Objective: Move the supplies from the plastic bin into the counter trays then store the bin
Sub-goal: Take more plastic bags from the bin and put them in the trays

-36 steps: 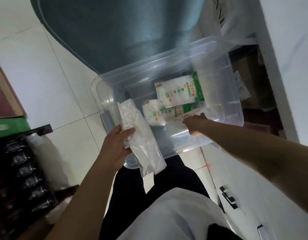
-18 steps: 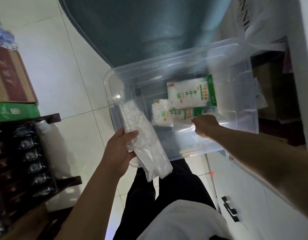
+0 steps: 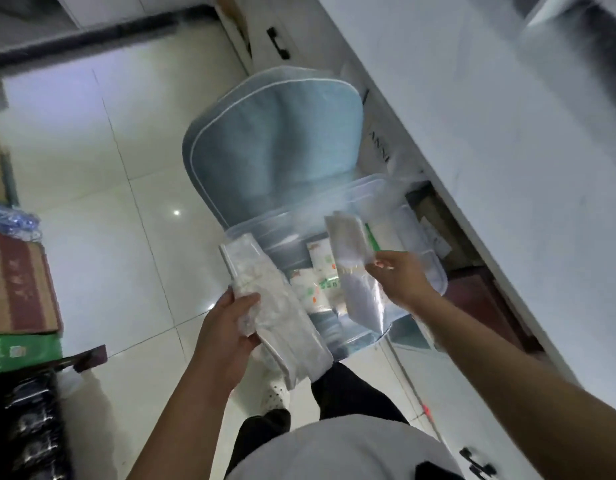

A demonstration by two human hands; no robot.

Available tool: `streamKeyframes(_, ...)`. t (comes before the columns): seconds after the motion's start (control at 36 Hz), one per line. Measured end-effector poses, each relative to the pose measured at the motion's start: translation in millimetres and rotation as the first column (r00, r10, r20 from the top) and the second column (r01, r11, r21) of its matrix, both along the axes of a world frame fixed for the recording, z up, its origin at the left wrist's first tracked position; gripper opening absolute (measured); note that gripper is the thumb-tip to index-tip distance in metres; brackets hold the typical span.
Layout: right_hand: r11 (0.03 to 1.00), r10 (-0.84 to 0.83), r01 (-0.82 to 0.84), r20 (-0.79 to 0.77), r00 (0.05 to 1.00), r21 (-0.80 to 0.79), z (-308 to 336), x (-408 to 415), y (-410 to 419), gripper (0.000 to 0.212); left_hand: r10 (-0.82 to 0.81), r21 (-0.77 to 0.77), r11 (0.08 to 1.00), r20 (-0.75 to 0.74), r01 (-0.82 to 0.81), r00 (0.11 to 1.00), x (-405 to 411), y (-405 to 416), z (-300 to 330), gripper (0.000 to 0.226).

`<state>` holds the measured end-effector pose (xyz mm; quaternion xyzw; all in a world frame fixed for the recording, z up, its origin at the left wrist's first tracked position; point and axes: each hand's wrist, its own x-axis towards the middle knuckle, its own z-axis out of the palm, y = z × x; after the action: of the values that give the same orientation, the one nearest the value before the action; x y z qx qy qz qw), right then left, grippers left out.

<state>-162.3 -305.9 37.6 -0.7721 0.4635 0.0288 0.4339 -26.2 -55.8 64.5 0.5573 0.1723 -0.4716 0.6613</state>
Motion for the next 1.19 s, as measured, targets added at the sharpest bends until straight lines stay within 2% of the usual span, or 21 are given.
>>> streamKeyframes(0.06,0.997,-0.079,0.079,0.081,0.994,0.002,38.3,-23.1,10.6,0.015,-0.025,-0.03,0.999,-0.007,0.025,1.0,-6.4,-1.9,10.1,0.035)
streamKeyframes(0.17,0.982,-0.167,0.182,0.247,0.955,-0.04,105.4,-73.4,23.7,0.014,-0.124,-0.115,0.986,-0.042,0.119,0.991,-21.9,-18.0,24.0,0.032)
streamKeyframes(0.33,0.926,-0.186,0.262,0.278,0.942,-0.271,181.0,-158.9,33.0,0.01,-0.317,-0.198,0.929,0.009,0.312,0.948,-55.6,-52.7,34.1,0.038)
streamKeyframes(0.47,0.859,-0.196,0.244,0.151,0.969,-0.451,208.9,-232.7,20.3,0.02,-0.44,-0.277,0.863,-0.002,0.422,0.898,-100.8,-73.8,49.6,0.027)
streamKeyframes(0.56,0.808,-0.233,0.205,0.02,0.972,-0.553,202.7,-267.9,1.1,0.011,-0.509,-0.268,0.824,0.037,0.499,0.86,-122.5,-84.8,59.2,0.032)
streamKeyframes(0.69,0.76,-0.229,0.035,-0.217,0.949,-0.648,187.9,-308.6,-52.8,0.029,-0.547,-0.228,0.8,0.105,0.555,0.831,-150.0,-105.0,67.5,0.031)
streamKeyframes(0.81,0.7,-0.083,-0.109,-0.232,0.969,-0.706,178.9,-327.8,-104.5,0.03,-0.554,-0.195,0.798,0.136,0.571,0.821,-171.2,-133.6,72.6,0.03)
streamKeyframes(0.89,0.567,0.129,-0.245,-0.21,0.969,-0.787,160.8,-338.8,-134.2,0.025,-0.571,-0.171,0.782,0.185,0.599,0.8,-190.7,-163.5,80.5,0.031)
streamKeyframes(0.92,0.544,0.175,-0.275,-0.213,0.961,-0.793,151.7,-343.3,-141.8,0.025,-0.573,-0.164,0.778,0.211,0.606,0.792,-197.4,-174.7,83.6,0.03)
streamKeyframes(0.97,0.601,0.228,-0.363,-0.282,0.932,-0.712,129.6,-354.8,-154.2,0.028,-0.57,-0.154,0.771,0.265,0.617,0.778,-211.1,-197.9,89.7,0.023)
streamKeyframes(1.06,0.697,0.333,-0.56,-0.49,0.806,-0.448,97.8,-374.2,-166.4,0.046,-0.56,-0.147,0.772,0.305,0.619,0.771,-228.8,-228.8,94.0,0.016)
streamKeyframes(1.11,0.735,0.376,-0.571,-0.48,0.792,-0.365,89.9,-383.2,-170.5,0.058,-0.533,-0.139,0.793,0.313,0.593,0.786,-236.9,-243.3,96.7,0.016)
streamKeyframes(1.19,0.788,0.424,-0.538,-0.368,0.827,-0.301,94.3,-389.1,-176.2,0.063,-0.549,-0.128,0.795,0.263,0.593,0.793,-247.1,-259.6,103.2,0.034)
